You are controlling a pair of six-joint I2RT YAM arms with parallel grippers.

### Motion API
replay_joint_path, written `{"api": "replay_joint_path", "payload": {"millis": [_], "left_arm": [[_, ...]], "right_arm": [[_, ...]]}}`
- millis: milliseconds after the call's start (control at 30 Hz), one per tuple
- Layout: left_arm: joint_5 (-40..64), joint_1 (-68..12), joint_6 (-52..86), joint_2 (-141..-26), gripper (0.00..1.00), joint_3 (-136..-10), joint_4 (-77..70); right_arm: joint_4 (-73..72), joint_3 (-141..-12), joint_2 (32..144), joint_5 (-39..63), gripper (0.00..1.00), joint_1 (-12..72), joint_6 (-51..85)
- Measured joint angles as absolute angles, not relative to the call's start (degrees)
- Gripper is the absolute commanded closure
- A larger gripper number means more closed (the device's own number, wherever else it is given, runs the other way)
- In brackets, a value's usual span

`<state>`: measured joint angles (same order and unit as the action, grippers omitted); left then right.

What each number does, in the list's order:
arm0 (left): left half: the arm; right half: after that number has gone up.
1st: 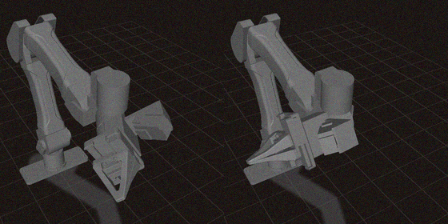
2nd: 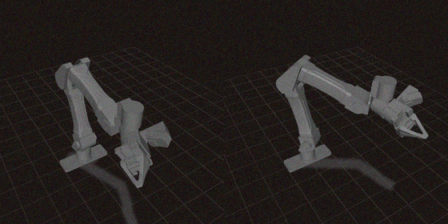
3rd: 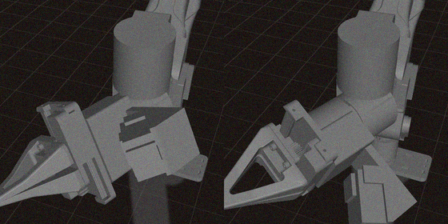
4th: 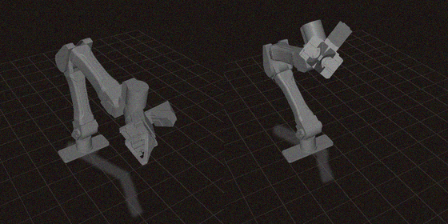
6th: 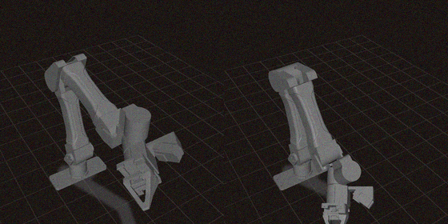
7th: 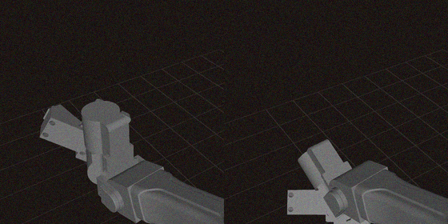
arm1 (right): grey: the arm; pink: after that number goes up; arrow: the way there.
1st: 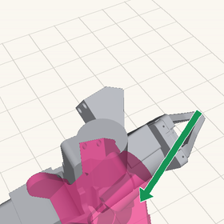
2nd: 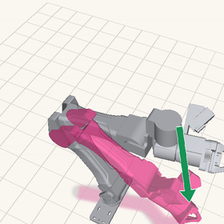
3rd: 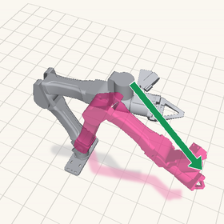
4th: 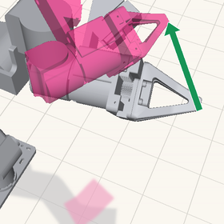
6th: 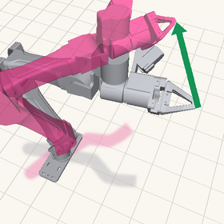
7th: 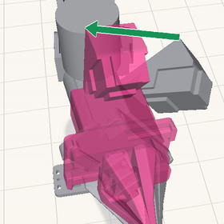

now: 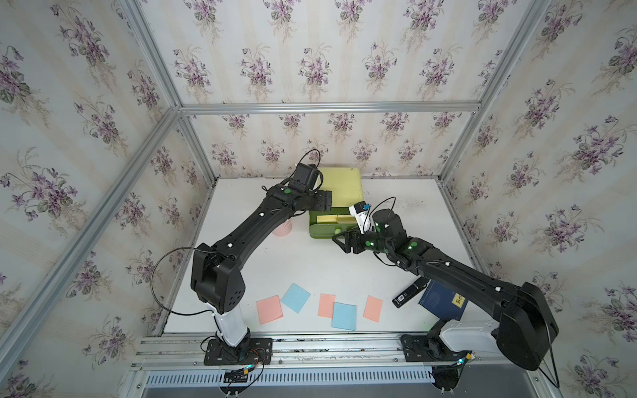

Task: Please put the sticky notes in the drawer by color
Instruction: Close the drawer in the storage box.

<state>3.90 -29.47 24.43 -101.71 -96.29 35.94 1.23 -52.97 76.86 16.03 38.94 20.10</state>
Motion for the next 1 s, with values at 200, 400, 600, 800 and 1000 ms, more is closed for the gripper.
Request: {"api": "replay_joint_path", "payload": {"millis": [200, 400, 600, 800, 1000], "left_arm": [[4.9, -29.2, 24.4, -101.5, 0.10, -95.6, 35.2], [5.3, -28.8, 24.4, -100.8, 0.10, -95.1, 35.0], [5.7, -27.6, 24.4, -99.7, 0.10, -94.8, 35.5], [6.4, -26.2, 24.4, -96.8, 0.06, -93.8, 36.3], [11.4, -21.0, 28.5, -82.9, 0.04, -81.2, 29.8]], "right_arm": [[0.7, -57.7, 81.2, 13.6, 0.21, 38.9, 18.4], [0.1, -61.1, 85.0, 11.4, 0.20, 38.9, 17.6], [-1.0, -62.4, 86.6, 9.7, 0.21, 39.2, 17.8], [-1.5, -62.5, 86.9, 8.2, 0.21, 39.7, 17.8], [-1.4, -61.4, 81.9, 8.2, 0.21, 39.4, 19.0]]}}
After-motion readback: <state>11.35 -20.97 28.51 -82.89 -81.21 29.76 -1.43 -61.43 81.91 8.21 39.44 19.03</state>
